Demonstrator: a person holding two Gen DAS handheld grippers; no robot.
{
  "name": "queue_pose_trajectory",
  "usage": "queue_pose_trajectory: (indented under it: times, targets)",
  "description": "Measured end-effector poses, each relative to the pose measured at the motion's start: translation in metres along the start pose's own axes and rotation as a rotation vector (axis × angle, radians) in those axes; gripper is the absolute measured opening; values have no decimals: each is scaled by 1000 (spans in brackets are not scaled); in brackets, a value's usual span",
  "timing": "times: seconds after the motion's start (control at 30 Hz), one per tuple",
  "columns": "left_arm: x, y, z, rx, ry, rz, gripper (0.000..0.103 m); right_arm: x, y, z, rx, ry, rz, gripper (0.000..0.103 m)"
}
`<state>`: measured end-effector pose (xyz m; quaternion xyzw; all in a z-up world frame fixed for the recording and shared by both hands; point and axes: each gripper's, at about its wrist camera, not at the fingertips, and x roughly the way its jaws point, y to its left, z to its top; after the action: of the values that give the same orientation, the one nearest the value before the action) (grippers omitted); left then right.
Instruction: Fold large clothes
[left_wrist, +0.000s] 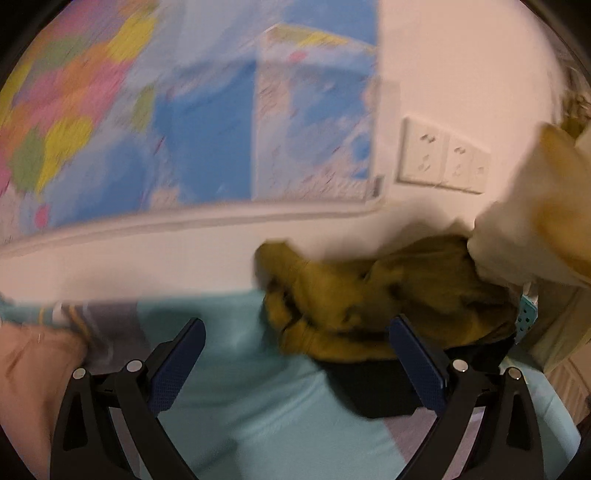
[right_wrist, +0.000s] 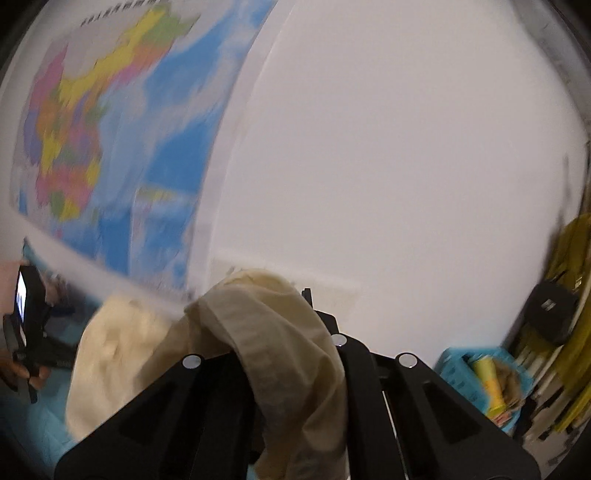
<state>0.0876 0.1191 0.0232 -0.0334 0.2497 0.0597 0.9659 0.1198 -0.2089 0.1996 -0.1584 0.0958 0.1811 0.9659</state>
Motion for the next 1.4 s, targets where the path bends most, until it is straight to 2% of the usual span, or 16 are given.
queue_pose_trajectory:
  times: [0.2, 0.37, 0.53, 0.7, 0.73, 0.9, 0.97, 1.03, 1.13, 1.17, 1.23, 1.27, 1.3, 1.33, 1.37, 1.4]
  targets:
    - [1, -55, 30, 152, -104, -135, 96, -52, -50, 52, 43, -146, -62, 2]
    - [-15, -112, 47, 258, -199, -354, 96, -107, -83, 88, 90, -273, -99, 2]
    - [-22, -149, 65, 242, -259, -533, 96, -159, -98, 105, 107, -360, -74, 2]
    - [-23, -170, 80, 191, -259, -624, 96, -198, -91, 115, 84, -410, -28, 2]
    - [-26, -176, 80, 190, -254, -669, 96, -203, -89, 115, 76, -416, -23, 2]
    - [-44, -194, 69, 258, -285, -782, 96, -232, -78, 117, 65, -423, 38, 2]
    - [-52, -191, 60, 266, -279, -893, 96, -244, -75, 119, 76, -424, 63, 2]
    - [-65, -186, 52, 264, -296, -953, 96, -257, -70, 121, 70, -428, 78, 2]
    - [-91, -180, 38, 294, -327, -1134, 96, -272, -65, 122, 83, -420, 98, 2]
    - [-96, -181, 36, 301, -346, -1157, 96, -276, -64, 121, 85, -419, 104, 2]
    - [-104, -187, 36, 305, -400, -1170, 85, -286, -61, 118, 94, -422, 107, 2]
    - [-110, -190, 36, 309, -415, -1182, 60, -294, -60, 117, 108, -423, 115, 2]
    - [-114, -193, 37, 306, -425, -1174, 27, -299, -59, 116, 113, -423, 113, 2]
    - [-119, -194, 40, 301, -418, -1188, 12, -305, -58, 115, 115, -421, 97, 2]
    - [-123, -194, 42, 301, -411, -1167, 3, -312, -58, 114, 120, -413, 88, 2]
    - [-127, -192, 44, 308, -416, -1125, 3, -319, -59, 113, 125, -407, 71, 2]
